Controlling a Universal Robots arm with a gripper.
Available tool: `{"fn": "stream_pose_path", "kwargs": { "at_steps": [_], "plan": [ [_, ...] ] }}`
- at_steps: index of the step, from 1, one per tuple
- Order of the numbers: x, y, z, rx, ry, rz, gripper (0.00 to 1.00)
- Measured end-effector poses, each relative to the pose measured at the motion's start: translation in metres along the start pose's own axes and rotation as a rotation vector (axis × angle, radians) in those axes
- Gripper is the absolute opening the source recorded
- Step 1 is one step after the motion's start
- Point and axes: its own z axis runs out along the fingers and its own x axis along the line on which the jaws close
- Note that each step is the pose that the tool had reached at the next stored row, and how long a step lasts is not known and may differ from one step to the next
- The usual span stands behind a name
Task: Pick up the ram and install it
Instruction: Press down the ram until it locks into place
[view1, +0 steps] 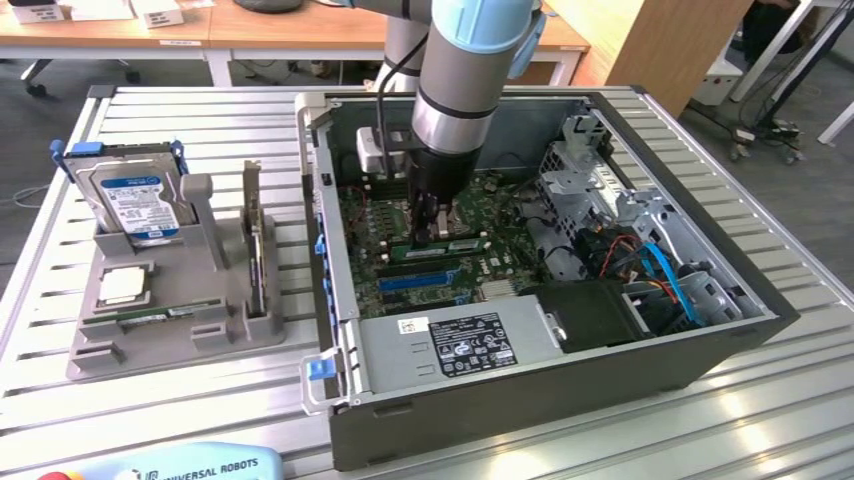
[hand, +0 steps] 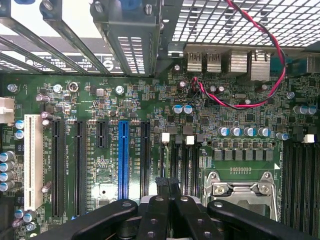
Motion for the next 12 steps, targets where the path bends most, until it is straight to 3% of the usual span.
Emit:
{"fn": "stream_pose_path", "kwargs": {
  "at_steps": [12],
  "plan": [
    [0.0001,0.0,0.0015,0.0,0.0,0.0,0.1]
  ]
}}
